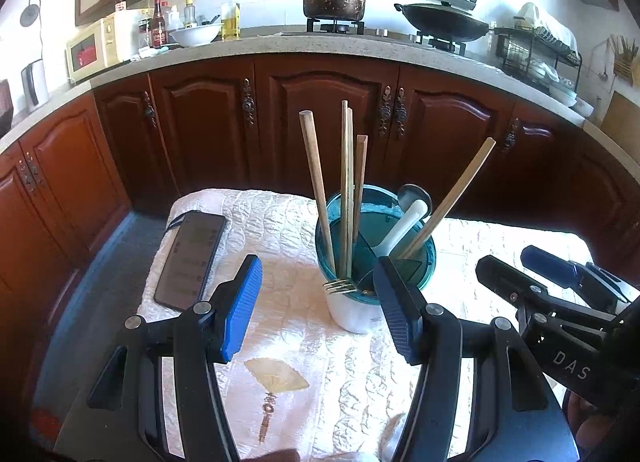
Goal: Organize utensils
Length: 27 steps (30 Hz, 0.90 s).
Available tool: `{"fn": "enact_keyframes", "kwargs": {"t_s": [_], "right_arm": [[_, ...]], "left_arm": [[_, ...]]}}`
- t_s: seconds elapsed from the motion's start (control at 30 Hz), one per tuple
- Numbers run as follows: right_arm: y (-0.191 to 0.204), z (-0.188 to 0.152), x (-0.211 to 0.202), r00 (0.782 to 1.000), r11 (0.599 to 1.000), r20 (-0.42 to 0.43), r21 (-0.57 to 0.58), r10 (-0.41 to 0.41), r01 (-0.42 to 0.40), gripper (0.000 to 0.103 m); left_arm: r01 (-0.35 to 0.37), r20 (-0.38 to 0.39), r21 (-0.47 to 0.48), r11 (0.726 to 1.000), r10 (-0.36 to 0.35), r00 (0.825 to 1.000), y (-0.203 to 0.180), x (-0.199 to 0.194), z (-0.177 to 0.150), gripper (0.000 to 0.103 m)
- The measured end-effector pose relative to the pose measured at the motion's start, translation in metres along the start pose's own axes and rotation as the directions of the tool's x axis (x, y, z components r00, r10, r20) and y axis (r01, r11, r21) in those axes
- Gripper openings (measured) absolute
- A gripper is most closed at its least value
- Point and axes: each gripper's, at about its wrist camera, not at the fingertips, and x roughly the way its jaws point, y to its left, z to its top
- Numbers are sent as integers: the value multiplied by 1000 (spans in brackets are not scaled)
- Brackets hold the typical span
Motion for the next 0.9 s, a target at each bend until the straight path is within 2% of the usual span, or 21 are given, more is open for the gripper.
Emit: {"fn": "enact_keyframes", "kwargs": {"t_s": [0.9], "right_arm": [[6,-3,10,1000,1000,-23,-4,-8,8,62]], "left_arm": [[-38,-2,5,999,38,999,5,7,-5,58]]}}
